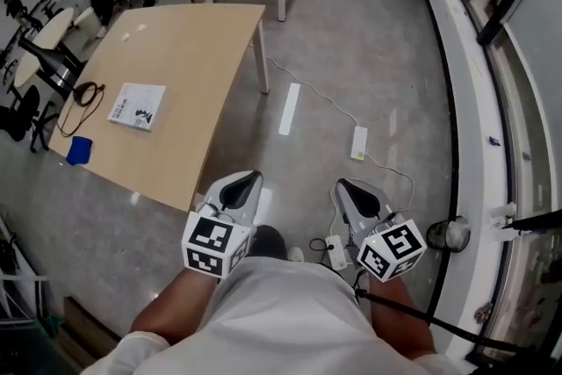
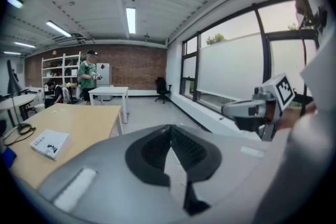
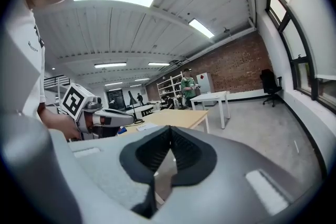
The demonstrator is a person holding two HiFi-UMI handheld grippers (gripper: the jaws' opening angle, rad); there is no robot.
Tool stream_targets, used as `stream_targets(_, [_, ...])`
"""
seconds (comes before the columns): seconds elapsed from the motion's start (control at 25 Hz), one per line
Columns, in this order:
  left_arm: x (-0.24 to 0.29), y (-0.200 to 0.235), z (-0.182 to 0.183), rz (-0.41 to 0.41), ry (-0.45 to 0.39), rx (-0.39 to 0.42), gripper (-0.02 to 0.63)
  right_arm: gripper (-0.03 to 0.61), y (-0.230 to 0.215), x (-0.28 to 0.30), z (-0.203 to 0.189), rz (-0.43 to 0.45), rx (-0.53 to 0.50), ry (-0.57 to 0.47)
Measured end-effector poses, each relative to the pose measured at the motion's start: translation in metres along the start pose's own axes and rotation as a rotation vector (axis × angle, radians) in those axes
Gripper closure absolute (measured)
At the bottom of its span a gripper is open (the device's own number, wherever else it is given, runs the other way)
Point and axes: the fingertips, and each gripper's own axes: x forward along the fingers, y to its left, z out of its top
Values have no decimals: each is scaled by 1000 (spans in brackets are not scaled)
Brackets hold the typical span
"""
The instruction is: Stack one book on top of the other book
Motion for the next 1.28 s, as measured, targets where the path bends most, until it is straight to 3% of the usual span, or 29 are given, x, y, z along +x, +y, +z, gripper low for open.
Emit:
stream_targets(0.32, [54, 57, 10, 77, -19, -73, 606, 577, -49, 77, 16, 65, -43, 49])
stream_targets(0.6, [97, 151, 37, 181, -61, -147, 606, 577, -81, 181, 58, 153, -100, 99])
stream_targets(0.8, [121, 222, 66, 265, -119, -181, 606, 578, -90, 267, 90, 252, -138, 124])
stream_targets(1.08, [126, 284, 59, 374, -108, -269, 606, 577, -70, 341, 90, 409, -217, 222])
stream_targets(1.28, [116, 318, 40, 555, -73, -367, 606, 577, -71, 394, 77, 568, -184, 310])
